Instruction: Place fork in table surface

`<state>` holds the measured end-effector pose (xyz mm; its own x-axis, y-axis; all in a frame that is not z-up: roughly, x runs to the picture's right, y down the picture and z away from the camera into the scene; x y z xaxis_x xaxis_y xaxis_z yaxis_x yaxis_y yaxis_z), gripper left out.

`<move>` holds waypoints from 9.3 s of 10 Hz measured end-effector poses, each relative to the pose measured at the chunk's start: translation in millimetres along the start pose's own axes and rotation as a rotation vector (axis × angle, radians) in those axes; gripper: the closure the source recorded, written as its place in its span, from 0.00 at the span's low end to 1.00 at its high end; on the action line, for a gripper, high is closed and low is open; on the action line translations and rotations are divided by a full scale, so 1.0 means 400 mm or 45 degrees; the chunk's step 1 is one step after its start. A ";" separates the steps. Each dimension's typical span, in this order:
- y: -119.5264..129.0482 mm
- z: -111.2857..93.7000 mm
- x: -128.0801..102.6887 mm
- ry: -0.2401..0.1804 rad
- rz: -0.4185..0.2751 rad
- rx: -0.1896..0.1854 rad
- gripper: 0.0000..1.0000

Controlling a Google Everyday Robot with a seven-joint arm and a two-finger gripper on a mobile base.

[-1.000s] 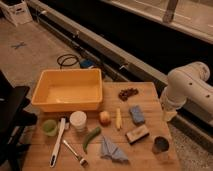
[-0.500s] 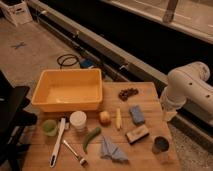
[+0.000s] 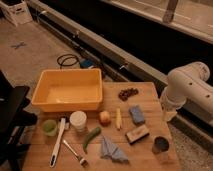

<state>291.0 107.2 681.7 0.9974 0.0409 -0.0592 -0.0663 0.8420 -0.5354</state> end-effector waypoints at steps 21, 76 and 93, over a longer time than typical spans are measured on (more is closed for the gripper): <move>0.098 -0.055 -0.473 -0.240 -0.511 0.015 0.35; 0.464 0.369 -1.170 -0.480 -1.869 -0.220 0.35; 0.459 0.393 -1.160 -0.458 -1.871 -0.284 0.95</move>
<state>-179.5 327.5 743.1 0.1337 -0.5795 0.8039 0.9862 0.1581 -0.0500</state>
